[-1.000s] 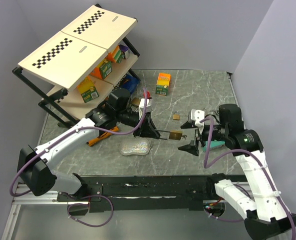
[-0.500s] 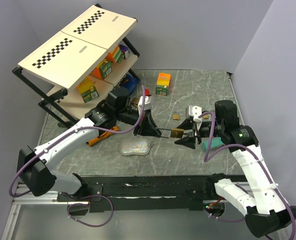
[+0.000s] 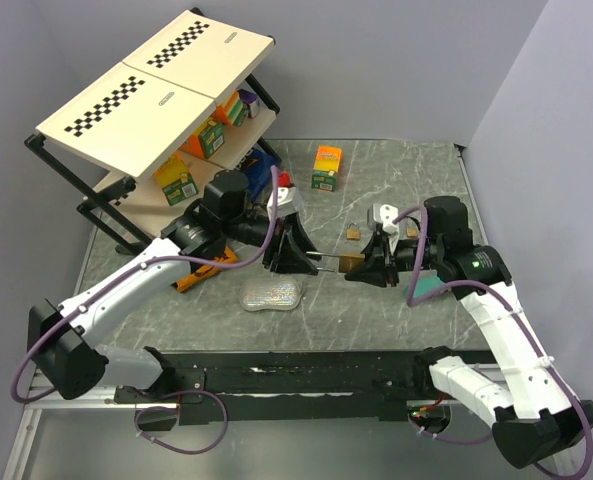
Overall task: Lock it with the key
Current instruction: Lock the lock.
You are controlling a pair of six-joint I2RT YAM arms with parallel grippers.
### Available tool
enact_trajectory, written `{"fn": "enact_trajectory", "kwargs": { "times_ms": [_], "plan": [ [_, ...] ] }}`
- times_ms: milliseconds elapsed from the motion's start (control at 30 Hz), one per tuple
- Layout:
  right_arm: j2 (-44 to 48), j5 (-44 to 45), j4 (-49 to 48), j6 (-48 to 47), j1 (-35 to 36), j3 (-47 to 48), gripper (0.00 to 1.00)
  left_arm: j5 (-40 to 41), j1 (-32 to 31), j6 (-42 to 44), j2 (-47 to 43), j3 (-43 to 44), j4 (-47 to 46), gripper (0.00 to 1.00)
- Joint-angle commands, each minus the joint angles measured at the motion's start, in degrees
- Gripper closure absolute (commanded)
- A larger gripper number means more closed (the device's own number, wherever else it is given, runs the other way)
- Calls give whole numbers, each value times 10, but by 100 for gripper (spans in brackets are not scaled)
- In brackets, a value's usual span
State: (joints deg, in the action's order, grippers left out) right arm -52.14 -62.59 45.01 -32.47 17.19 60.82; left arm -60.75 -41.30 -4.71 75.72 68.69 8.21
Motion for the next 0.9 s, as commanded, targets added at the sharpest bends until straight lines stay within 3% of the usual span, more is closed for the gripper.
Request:
{"fn": "enact_trajectory", "kwargs": {
  "times_ms": [0, 100, 267, 433, 867],
  "plan": [
    [-2, -37, -71, 88, 4, 29, 100, 2, 14, 41, -39, 11, 22, 39],
    [-2, -44, -97, 126, 4, 35, 100, -2, 38, 66, -64, -8, 46, 35],
    [5, -60, -134, 172, 5, 33, 100, 1, 46, 51, -101, -58, 17, 35],
    [-2, -68, -143, 183, 11, 37, 100, -1, 46, 25, -88, -49, 2, 37],
    [7, -38, -148, 195, 61, 40, 100, -20, 43, -36, -82, -64, -71, 58]
  ]
}}
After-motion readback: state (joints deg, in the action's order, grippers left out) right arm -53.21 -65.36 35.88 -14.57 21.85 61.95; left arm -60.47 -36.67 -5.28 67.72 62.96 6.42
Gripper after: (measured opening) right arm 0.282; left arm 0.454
